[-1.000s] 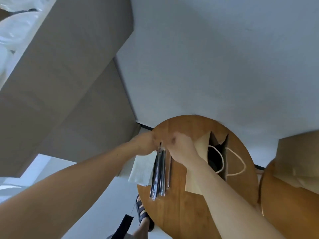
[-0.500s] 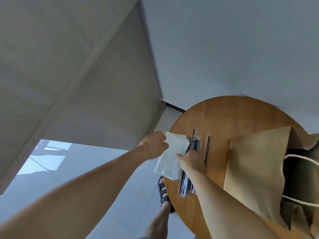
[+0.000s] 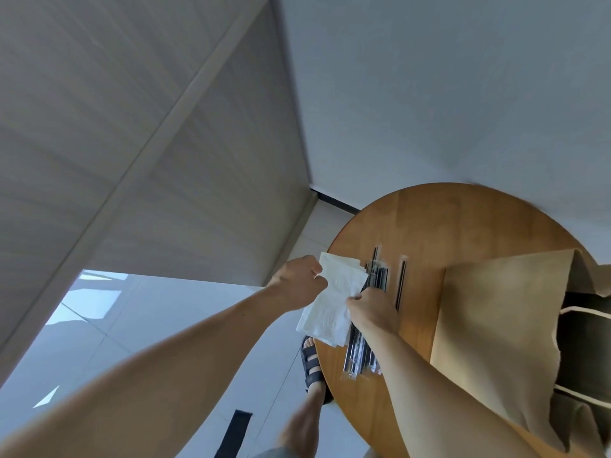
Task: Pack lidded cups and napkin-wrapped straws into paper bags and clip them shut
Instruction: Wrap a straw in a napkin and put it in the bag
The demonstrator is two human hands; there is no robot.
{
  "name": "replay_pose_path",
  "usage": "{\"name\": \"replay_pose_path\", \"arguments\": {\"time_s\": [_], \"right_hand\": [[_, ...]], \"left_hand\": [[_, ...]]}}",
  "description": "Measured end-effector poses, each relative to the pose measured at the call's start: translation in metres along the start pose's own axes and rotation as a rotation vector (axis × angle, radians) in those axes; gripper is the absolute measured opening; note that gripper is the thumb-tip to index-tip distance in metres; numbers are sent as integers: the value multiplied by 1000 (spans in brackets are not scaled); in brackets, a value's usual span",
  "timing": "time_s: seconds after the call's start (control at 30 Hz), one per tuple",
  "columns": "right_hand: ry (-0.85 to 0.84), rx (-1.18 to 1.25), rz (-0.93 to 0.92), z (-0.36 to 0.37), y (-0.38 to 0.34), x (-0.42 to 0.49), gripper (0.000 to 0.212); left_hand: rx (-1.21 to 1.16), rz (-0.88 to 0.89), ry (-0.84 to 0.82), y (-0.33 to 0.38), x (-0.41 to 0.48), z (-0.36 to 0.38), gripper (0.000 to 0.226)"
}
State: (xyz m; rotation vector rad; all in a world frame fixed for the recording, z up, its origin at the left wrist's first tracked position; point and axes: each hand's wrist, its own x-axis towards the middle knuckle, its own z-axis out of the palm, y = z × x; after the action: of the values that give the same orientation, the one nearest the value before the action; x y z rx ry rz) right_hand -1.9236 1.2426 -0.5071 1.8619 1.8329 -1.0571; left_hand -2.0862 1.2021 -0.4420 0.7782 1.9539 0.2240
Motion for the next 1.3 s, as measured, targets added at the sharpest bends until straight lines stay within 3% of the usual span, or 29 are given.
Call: {"name": "replay_pose_path", "arguments": {"time_s": [0.1, 0.2, 0.3, 0.43, 0.57, 0.63, 0.7, 0.8, 0.87, 0.93, 1.07, 1.13, 1.23, 1.3], "right_hand": [[-8, 175, -79, 1, 3, -7, 14], [20, 544, -95, -1, 10, -13, 10], [59, 826, -85, -10, 16, -18, 23], [-54, 1106, -154, -30, 18, -32, 41], [-235, 1282, -203, -52, 26, -38, 38], [-228, 1325, -198, -53, 33, -36, 29], [-61, 1260, -130, -47, 46, -29, 18], [246, 795, 53, -29, 77, -8, 22], [249, 449, 66, -19, 92, 1, 26], [186, 270, 40, -9, 98, 4, 32], [122, 97, 58, 1, 96, 5, 9], [104, 83, 83, 0, 93, 4, 11], [125, 175, 83, -6, 87, -3, 10], [165, 372, 42, -16, 81, -12, 15]], "left_hand": [[-2, -17, 10, 2, -2, 0, 33], [-95, -61, 8, 2, -4, 5, 36], [-212, -107, -18, 4, -8, 10, 47], [-321, -140, -55, 10, -11, 17, 58], [-651, -159, -179, 20, -17, 25, 42], [-777, -180, -201, 25, -18, 31, 33], [-786, -180, -172, 30, -18, 36, 24], [-720, -169, -98, 34, -14, 40, 15], [-685, -164, -53, 34, -12, 40, 14], [-632, -147, -18, 33, -10, 41, 16], [-547, -110, 21, 30, -13, 42, 17], [-540, -97, 21, 31, -14, 43, 16], [-526, -71, 44, 36, -17, 42, 13], [-490, -31, 71, 43, -21, 39, 16]]}}
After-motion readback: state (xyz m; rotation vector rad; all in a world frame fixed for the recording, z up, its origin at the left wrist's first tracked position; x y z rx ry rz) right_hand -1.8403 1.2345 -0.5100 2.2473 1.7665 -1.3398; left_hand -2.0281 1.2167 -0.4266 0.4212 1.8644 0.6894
